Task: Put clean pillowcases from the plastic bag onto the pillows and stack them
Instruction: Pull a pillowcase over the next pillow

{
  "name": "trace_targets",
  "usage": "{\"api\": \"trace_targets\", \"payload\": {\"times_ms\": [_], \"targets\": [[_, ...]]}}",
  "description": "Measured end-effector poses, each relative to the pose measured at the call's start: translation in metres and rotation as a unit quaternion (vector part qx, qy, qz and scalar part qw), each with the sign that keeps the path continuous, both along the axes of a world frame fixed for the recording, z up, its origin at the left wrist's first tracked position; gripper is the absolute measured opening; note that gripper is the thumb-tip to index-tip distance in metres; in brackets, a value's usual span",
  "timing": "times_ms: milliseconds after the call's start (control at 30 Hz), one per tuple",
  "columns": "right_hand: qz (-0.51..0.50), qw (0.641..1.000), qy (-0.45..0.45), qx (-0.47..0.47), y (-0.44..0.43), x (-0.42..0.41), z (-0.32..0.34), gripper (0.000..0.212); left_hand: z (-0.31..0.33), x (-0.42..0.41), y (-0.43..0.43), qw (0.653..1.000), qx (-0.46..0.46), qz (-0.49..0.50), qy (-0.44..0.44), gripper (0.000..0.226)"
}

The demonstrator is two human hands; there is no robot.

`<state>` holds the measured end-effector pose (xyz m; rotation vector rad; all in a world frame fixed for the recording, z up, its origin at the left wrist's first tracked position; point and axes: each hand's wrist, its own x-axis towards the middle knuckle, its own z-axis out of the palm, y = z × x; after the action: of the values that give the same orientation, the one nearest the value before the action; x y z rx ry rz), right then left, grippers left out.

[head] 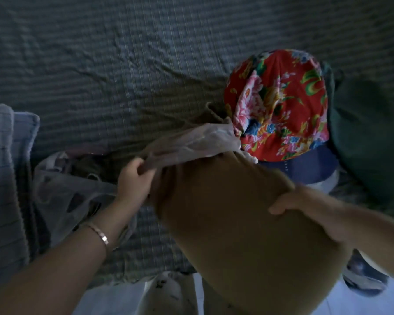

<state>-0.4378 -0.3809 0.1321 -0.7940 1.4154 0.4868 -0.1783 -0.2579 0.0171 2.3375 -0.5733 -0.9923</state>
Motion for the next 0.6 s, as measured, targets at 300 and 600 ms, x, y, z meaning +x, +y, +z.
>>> {"api": "trace_targets", "payload": {"times_ms": [300,600], "targets": [[-0.097,0.988,-0.082,0.089,0.048,0.004,0.067,0.035,0.017,0.024,0.042,0.977,0.147,-0.120,-0.101,0.010],[-0.039,0.996,-0.009,0.076,0.086,-0.015,0.060,0.036,0.026,-0.035,0.115,0.975,0.141,-0.124,0.119,0.025]]}}
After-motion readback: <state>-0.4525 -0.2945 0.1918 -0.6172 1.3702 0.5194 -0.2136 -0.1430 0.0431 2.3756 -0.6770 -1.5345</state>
